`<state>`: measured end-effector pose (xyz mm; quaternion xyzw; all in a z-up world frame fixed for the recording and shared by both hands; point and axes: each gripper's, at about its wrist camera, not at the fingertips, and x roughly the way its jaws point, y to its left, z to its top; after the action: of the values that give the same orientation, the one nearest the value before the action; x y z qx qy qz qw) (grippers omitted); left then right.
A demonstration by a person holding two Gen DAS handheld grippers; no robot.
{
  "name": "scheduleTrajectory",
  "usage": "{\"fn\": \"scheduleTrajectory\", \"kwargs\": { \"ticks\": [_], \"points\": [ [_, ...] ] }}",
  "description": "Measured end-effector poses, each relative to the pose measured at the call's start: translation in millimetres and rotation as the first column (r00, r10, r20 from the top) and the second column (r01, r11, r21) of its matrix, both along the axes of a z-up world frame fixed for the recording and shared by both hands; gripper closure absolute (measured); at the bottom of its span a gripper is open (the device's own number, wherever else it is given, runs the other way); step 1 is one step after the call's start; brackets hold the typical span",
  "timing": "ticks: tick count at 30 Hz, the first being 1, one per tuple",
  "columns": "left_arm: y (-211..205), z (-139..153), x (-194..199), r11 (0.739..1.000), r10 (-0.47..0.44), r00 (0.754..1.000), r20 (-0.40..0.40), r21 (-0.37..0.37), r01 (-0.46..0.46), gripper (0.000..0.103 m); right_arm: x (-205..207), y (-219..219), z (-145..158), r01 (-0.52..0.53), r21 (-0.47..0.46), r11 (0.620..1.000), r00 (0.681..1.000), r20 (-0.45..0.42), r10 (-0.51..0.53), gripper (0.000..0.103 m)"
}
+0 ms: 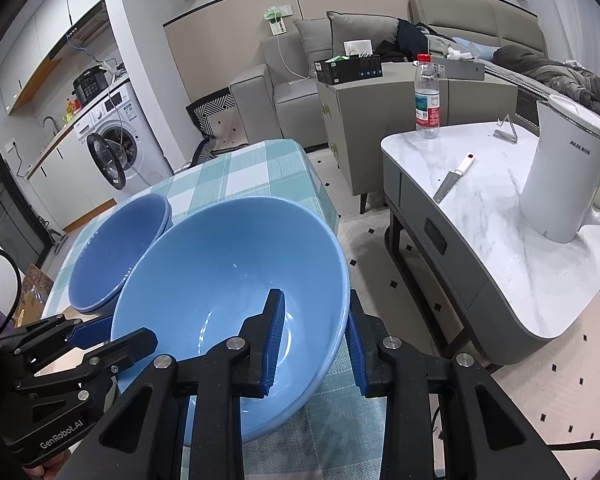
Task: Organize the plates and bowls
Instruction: 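Lift the light blue bowl with both grippers and carry it toward the dark blue bowl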
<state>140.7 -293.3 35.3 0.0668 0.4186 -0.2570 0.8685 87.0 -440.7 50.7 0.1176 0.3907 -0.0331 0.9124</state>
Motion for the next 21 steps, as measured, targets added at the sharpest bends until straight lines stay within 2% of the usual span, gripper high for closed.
{"fn": "scheduleTrajectory", "kwargs": {
  "ticks": [21],
  "points": [
    [16,38,-11,0.999,0.026,0.993,0.116,-0.044,-0.021,0.071,-23,15,46,0.010,-0.026,1.000,0.993,0.121,-0.007,0.073]
  ]
}}
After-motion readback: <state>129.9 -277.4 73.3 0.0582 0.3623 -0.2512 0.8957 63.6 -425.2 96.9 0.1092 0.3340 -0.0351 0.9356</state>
